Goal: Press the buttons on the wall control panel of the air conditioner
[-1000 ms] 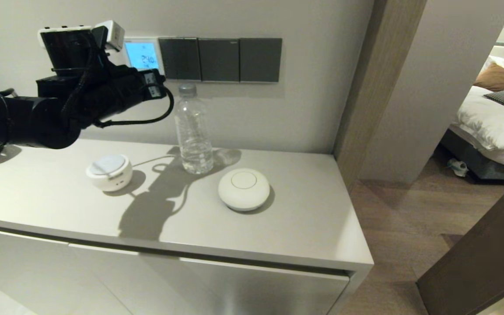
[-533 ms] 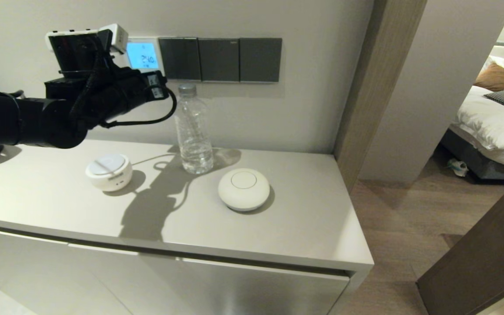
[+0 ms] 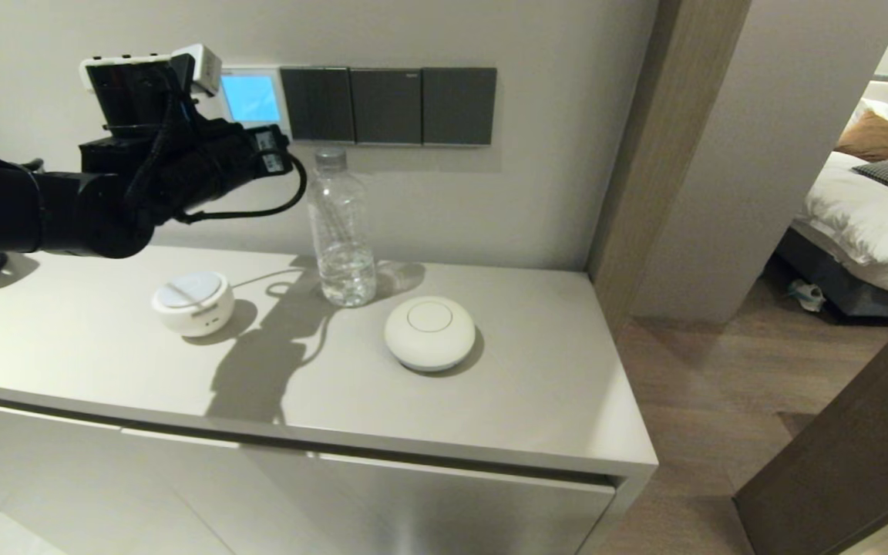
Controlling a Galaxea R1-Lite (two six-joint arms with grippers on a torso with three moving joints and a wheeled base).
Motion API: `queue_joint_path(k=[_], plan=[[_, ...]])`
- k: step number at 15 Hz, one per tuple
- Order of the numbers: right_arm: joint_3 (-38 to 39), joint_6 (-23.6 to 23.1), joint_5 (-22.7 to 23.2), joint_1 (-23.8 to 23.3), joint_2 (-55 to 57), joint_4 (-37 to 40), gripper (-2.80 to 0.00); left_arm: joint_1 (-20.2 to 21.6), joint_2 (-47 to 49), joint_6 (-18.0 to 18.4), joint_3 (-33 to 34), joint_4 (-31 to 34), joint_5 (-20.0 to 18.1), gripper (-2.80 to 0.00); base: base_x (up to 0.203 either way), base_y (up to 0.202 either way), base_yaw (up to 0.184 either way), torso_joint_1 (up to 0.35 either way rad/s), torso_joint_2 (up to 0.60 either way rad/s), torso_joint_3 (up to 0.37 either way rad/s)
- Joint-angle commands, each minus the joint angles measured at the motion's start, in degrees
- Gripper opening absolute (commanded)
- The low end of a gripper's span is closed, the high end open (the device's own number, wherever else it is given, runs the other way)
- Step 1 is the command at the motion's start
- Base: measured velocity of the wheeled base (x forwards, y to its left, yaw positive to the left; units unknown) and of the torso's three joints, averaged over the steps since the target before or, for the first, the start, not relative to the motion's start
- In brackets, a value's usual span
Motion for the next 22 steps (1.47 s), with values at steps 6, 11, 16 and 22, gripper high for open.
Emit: queue_joint_path(k=[6,11,16,22], plan=[[0.2,0.0,0.0,0.0,0.0,0.0,-2.80,0.5,0.0,-0.1,0.4,-0.8,0.0,-2.80,0.000,0.000,0.000,0.000,0.00,0.000],[0.2,0.0,0.0,0.0,0.0,0.0,-2.80,0.4,-4.2,0.0,3.3,-1.6,0.0,-2.80,0.000,0.000,0.000,0.000,0.00,0.000],[0.2,0.0,0.0,0.0,0.0,0.0,-2.80,0.2,-12.1,0.1,7.9,-2.7,0.0,-2.80,0.000,0.000,0.000,0.000,0.00,0.000],[0.2,0.0,0.0,0.0,0.0,0.0,-2.80,-0.9,-30.2,2.1,21.3,-2.2,0.1,-2.80,0.000,0.000,0.000,0.000,0.00,0.000]])
